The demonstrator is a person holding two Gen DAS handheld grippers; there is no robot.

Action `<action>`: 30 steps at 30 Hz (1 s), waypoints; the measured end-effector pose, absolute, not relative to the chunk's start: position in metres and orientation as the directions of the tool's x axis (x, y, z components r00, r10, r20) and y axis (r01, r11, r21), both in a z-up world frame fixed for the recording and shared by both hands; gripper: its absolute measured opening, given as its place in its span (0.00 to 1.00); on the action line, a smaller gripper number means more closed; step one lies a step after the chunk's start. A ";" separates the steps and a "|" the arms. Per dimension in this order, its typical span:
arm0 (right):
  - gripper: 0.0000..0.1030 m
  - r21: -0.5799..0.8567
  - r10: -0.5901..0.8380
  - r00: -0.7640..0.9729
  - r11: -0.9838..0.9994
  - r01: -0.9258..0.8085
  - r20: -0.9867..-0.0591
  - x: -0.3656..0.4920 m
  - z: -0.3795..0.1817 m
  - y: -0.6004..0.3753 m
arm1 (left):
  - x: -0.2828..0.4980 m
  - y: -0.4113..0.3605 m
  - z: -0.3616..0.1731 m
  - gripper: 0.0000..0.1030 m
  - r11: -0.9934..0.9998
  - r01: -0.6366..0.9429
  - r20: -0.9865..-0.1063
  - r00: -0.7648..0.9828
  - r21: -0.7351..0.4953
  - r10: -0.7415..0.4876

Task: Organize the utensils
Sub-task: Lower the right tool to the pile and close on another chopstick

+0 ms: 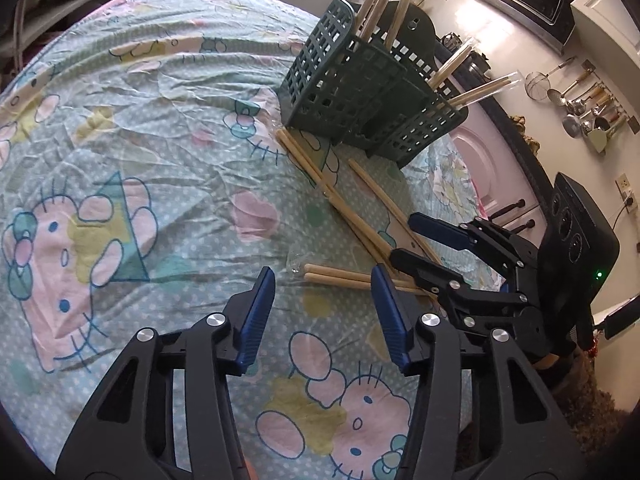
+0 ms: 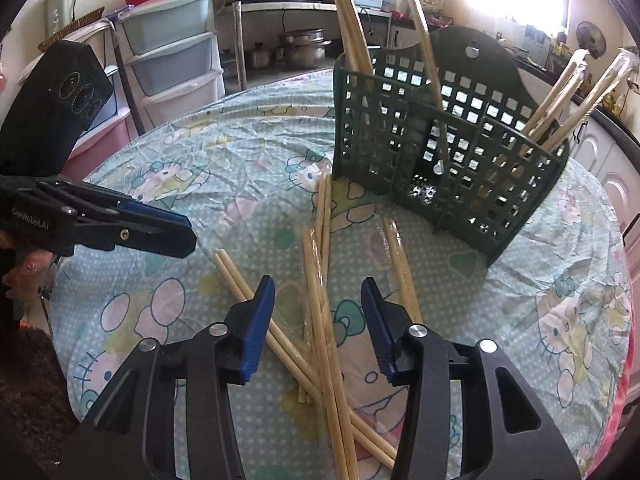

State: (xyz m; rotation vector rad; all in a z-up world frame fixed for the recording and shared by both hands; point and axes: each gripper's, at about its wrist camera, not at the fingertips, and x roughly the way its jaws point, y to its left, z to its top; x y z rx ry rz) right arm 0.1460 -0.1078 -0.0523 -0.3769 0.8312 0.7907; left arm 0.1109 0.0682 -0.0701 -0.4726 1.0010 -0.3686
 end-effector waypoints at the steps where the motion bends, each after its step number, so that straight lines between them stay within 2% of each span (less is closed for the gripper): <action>1: 0.38 -0.001 0.472 0.414 0.658 -0.753 -0.778 0.146 -0.053 -0.106 | 0.112 0.068 -0.071 0.40 0.840 0.078 -0.712 0.491 -0.537 -0.501; 4: 0.36 -0.005 0.468 0.397 0.642 -0.767 -0.789 0.148 -0.057 -0.097 | 0.115 0.068 -0.075 0.37 0.839 0.069 -0.715 0.489 -0.539 -0.499; 12: 0.28 -0.025 0.443 0.384 0.629 -0.777 -0.810 0.156 -0.070 -0.076 | 0.121 0.069 -0.087 0.18 0.845 0.053 -0.731 0.476 -0.531 -0.489; 17: 0.23 -0.038 0.425 0.394 0.639 -0.768 -0.815 0.164 -0.074 -0.066 | 0.123 0.070 -0.090 0.11 0.845 0.052 -0.732 0.474 -0.532 -0.490; 23: 0.12 -0.026 0.423 0.398 0.659 -0.752 -0.814 0.173 -0.073 -0.069 | 0.124 0.071 -0.086 0.06 0.847 0.060 -0.727 0.482 -0.529 -0.488; 27: 0.11 -0.015 0.426 0.399 0.668 -0.744 -0.812 0.175 -0.071 -0.072 | 0.123 0.071 -0.081 0.05 0.848 0.074 -0.721 0.491 -0.525 -0.489; 30: 0.07 0.010 0.444 0.402 0.681 -0.732 -0.801 0.175 -0.065 -0.079 | 0.122 0.071 -0.076 0.05 0.846 0.082 -0.712 0.501 -0.527 -0.493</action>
